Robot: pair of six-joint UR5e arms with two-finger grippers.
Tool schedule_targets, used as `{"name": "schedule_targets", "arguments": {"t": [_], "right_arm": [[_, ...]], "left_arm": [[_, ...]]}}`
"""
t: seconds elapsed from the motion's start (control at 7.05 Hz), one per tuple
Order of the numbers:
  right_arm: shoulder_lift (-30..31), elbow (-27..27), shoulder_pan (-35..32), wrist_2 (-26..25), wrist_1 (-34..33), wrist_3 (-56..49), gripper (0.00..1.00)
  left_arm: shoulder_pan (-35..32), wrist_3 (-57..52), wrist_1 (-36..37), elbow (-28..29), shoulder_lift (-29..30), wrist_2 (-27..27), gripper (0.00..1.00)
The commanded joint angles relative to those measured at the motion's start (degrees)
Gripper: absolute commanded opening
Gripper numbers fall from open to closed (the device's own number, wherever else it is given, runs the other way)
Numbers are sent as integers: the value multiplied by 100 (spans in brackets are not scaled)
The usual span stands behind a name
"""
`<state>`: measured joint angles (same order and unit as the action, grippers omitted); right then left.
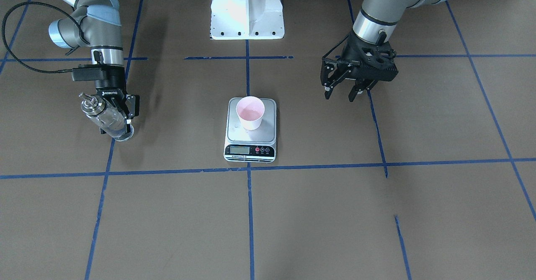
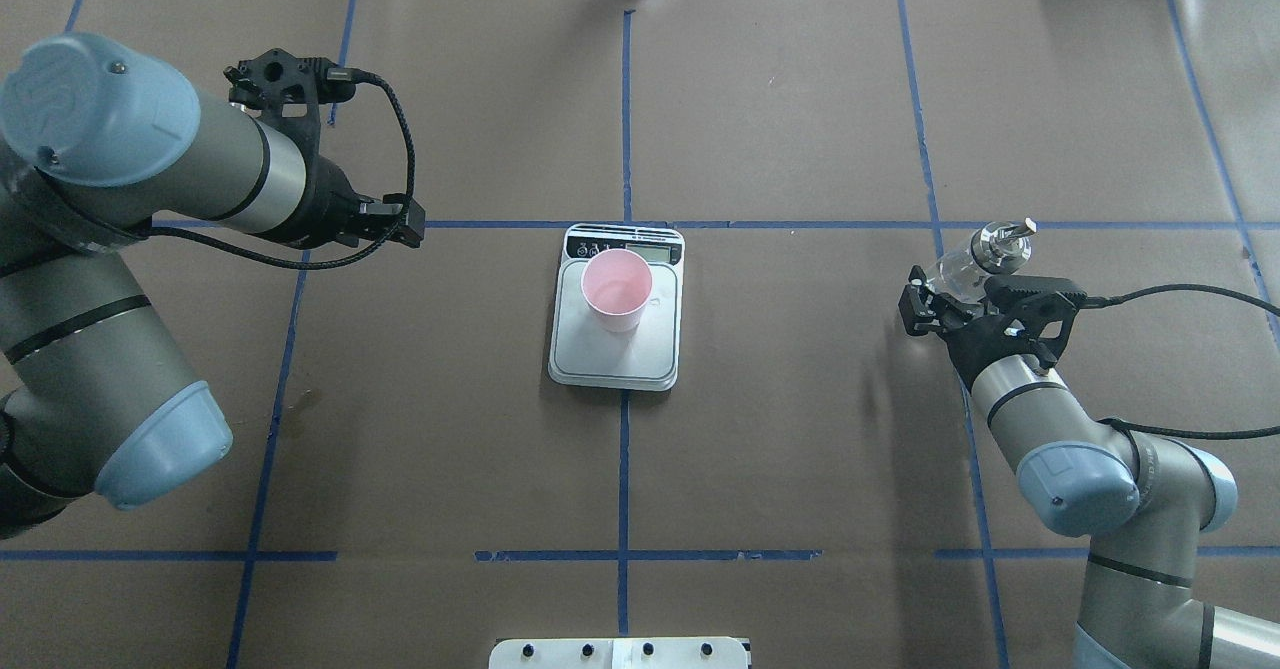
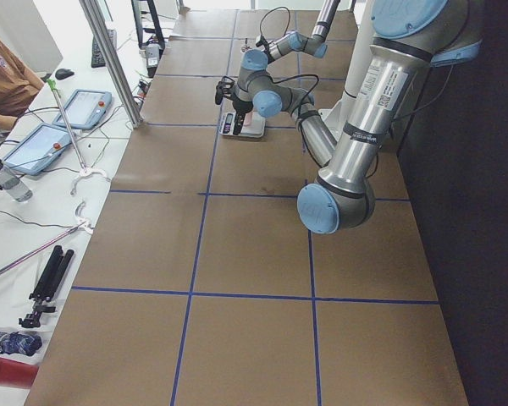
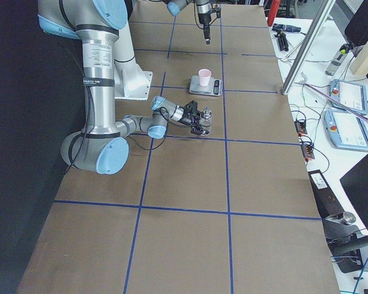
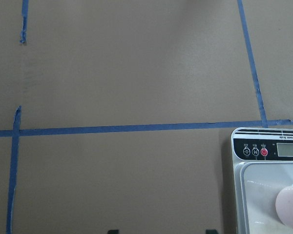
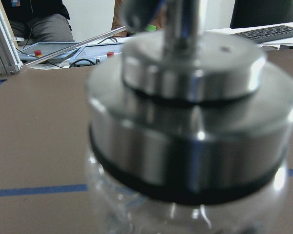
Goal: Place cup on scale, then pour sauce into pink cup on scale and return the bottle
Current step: 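Lower the bottle to the table and open the right gripper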
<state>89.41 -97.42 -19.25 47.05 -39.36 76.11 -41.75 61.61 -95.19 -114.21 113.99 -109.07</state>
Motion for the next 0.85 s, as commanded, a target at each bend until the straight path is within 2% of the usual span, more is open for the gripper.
{"name": "schedule_targets", "arguments": {"t": [0.0,0.43,0.71], "right_arm": [[24,-5,79,-82,-1,9,0],[33,4,158,-135,-10,9,0],[120,4,194,-108,-1,0,31]], "left_arm": [[0,0,0,4,0,0,68],[9,-9,0,21,0,-9,68],[9,-9,0,30,0,0,68]]}}
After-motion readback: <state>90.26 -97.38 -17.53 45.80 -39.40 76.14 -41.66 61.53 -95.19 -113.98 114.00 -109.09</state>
